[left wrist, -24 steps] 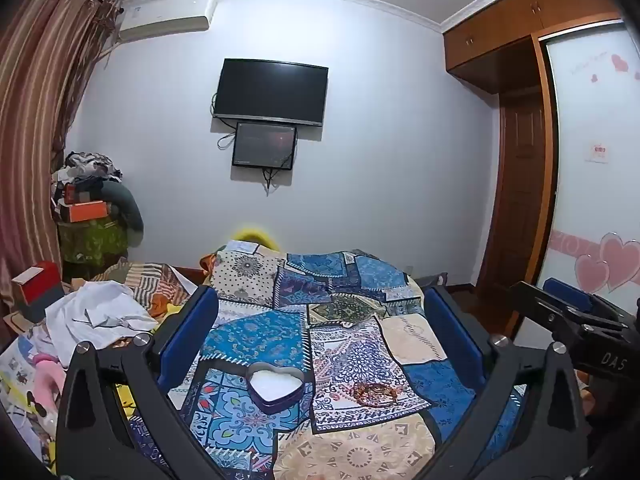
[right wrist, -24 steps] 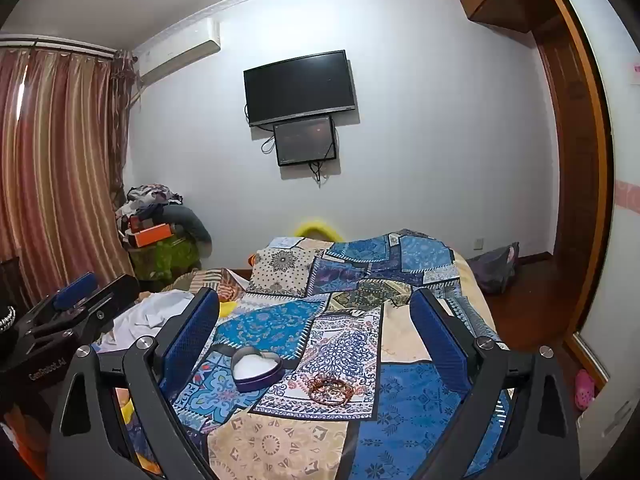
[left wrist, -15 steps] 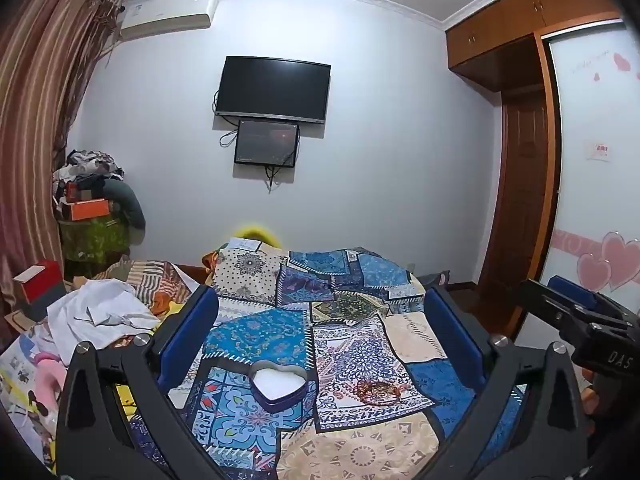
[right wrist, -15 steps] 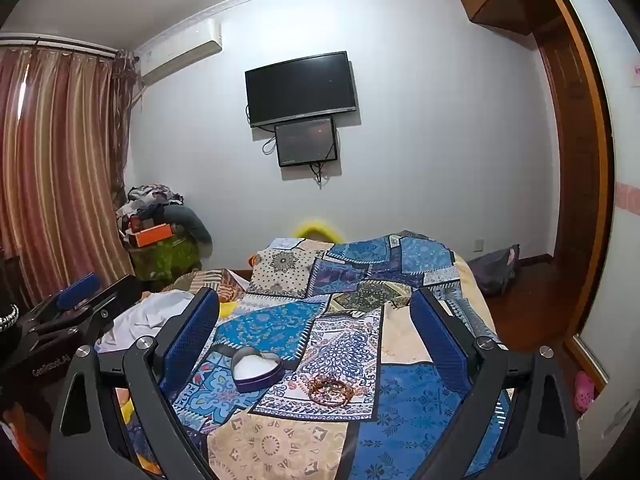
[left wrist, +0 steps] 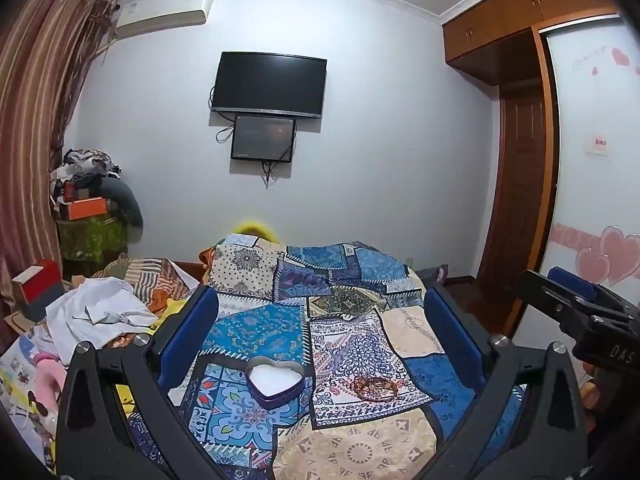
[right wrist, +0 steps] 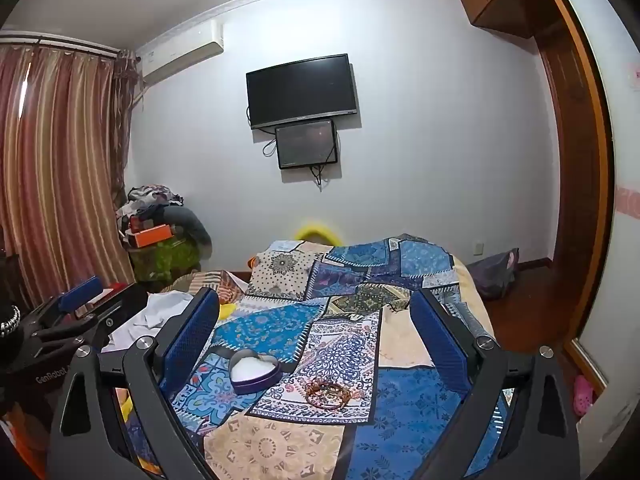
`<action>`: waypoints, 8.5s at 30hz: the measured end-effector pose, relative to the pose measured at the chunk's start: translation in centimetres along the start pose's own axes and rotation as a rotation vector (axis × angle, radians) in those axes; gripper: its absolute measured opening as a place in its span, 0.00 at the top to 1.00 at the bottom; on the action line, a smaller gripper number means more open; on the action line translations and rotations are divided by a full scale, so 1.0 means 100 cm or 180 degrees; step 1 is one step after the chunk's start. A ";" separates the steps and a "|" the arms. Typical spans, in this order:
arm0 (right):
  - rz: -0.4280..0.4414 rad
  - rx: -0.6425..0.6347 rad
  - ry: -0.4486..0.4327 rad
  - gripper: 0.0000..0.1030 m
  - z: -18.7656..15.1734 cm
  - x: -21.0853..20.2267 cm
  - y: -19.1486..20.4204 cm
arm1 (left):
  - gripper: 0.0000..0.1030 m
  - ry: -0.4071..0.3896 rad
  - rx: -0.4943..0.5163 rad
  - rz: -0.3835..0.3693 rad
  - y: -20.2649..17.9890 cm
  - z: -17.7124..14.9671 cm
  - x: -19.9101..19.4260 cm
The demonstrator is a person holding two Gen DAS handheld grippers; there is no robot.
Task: Organize jewelry
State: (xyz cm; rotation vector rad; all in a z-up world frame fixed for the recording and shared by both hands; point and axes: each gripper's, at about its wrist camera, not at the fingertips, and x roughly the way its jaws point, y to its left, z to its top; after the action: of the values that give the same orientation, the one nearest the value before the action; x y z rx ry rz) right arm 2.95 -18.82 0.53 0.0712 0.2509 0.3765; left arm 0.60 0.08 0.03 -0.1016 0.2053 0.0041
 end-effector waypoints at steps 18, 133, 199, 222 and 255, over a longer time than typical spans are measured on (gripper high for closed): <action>0.0050 0.0006 0.0084 0.08 -0.005 0.006 -0.002 | 0.00 0.0066 -0.0029 0.0015 -0.001 -0.002 0.006; 0.0255 0.0088 0.1988 0.91 -0.128 0.183 -0.085 | 0.96 0.2228 -0.0015 -0.0705 -0.036 -0.152 0.225; 0.0953 -0.0302 0.1984 0.91 -0.099 0.257 0.076 | 0.96 0.1890 -0.0349 -0.0383 0.120 -0.129 0.234; 0.0942 -0.0312 0.2434 0.86 -0.122 0.287 0.075 | 0.92 0.1966 -0.0140 -0.0201 0.119 -0.134 0.239; 0.0333 -0.0270 0.1595 0.52 -0.053 0.165 0.005 | 0.62 0.1404 0.0286 -0.0286 0.032 -0.067 0.155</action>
State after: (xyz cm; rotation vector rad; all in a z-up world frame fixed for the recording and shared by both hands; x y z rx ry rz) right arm 16.27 -12.07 -8.30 -0.0963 0.7275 0.5061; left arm 14.32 2.47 -10.00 -0.0208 0.6407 -0.1177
